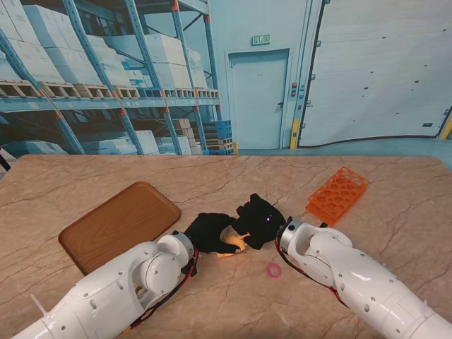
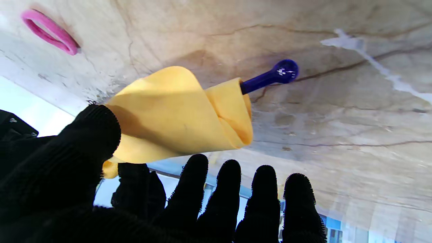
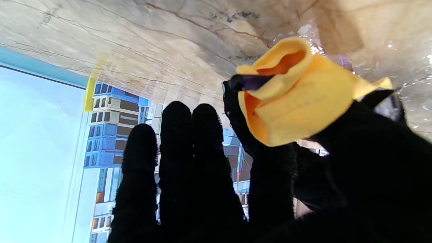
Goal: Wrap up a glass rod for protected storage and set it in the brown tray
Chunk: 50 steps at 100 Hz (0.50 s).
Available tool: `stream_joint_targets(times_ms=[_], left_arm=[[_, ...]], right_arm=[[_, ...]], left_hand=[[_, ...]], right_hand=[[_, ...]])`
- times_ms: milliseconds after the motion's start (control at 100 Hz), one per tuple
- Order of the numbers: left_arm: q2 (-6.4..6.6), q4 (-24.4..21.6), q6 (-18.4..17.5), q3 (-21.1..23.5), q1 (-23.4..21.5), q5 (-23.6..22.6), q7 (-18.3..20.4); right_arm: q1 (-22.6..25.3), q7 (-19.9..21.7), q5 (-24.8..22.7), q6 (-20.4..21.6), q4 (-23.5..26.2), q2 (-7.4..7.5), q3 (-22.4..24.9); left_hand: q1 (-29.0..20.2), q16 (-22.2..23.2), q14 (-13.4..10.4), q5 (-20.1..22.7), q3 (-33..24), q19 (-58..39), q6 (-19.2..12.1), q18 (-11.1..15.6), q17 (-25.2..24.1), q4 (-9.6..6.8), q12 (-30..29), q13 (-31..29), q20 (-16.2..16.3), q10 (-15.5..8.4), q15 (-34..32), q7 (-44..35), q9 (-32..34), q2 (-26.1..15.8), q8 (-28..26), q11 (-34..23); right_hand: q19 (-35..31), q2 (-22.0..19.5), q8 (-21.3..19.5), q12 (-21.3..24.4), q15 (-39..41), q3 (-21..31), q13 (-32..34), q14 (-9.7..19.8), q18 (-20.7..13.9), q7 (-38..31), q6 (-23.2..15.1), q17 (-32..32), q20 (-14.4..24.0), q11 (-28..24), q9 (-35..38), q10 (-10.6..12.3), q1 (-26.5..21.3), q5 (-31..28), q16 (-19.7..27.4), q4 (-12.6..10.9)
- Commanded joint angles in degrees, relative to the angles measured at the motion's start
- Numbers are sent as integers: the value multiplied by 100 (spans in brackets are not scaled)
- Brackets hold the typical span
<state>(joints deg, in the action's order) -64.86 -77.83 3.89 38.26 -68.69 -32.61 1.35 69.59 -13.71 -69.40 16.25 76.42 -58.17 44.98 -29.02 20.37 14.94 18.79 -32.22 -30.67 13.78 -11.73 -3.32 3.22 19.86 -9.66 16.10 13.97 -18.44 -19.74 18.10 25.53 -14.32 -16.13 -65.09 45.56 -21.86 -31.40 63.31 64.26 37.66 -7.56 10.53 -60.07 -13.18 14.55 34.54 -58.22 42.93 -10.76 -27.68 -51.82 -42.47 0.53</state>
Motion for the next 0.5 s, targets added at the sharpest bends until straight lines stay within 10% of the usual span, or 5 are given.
stream_joint_targets(times_ms=[0,490], left_arm=[[-59,-26,-42,-27,24,60,123],[-309,336,194,-342,293,925,186]], right_arm=[[28,-26,-19,32,57,-21,-3],[34,-107,3,59,63,-35,9]], left_hand=[[194,-172,-144,-27,108,318,91,228,15,-27,-139,200,-213,58,163,233,-249,198,105,158],[-91,-408,-310,-474,-298,916,-354,487,114,-42,-151,28,-263,-160,94,-180,178,348,-62,-15]], right_hand=[[-97,-47,-74,-79,172,293,168,43,139,-206,-146,-91,-39,-195,132,-127,-321,-122,-93,71],[-87,-32,-69,-70,165,301,166,38,155,-196,-129,-96,-31,-195,133,-127,-326,-140,-114,86]])
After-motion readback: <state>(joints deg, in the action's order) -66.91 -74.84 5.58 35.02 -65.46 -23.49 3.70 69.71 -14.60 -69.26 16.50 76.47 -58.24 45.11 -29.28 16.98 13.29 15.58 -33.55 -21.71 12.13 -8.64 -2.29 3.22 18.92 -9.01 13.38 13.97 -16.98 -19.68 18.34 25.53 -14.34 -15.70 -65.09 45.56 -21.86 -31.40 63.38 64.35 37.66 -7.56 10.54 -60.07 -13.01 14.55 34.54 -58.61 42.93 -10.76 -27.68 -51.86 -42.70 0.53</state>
